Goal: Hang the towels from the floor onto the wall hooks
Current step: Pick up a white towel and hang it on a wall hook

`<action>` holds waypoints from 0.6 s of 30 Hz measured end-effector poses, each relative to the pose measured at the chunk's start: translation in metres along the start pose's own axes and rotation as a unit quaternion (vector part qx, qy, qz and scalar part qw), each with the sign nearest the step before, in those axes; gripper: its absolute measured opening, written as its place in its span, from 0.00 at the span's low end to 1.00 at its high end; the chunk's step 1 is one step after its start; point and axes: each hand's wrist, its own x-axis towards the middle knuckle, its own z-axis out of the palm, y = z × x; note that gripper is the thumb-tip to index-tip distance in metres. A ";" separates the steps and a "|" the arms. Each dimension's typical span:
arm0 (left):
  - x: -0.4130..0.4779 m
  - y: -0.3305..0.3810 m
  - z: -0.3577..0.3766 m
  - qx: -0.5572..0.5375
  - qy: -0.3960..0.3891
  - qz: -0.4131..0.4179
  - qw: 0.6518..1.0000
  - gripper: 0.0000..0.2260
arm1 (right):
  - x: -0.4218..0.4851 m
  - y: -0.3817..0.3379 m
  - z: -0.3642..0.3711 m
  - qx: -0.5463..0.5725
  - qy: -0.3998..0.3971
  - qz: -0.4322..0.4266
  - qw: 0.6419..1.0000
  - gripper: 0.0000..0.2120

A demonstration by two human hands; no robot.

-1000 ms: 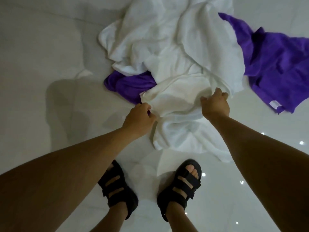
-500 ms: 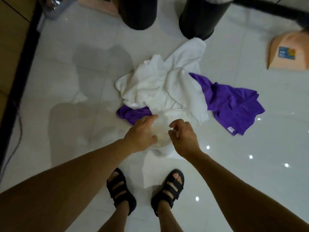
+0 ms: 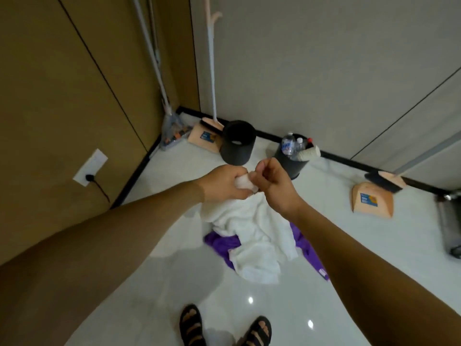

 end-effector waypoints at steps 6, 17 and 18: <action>-0.069 0.068 -0.112 -0.129 0.039 0.022 0.991 0.14 | 0.013 -0.124 0.028 0.011 -0.015 -0.084 0.996 0.06; -0.183 0.119 -0.207 0.092 0.256 -0.041 0.961 0.14 | 0.001 -0.237 0.093 0.076 -0.187 -0.102 0.974 0.10; -0.195 0.123 -0.210 0.127 0.266 -0.052 0.954 0.15 | -0.001 -0.244 0.093 0.058 -0.234 -0.090 0.966 0.14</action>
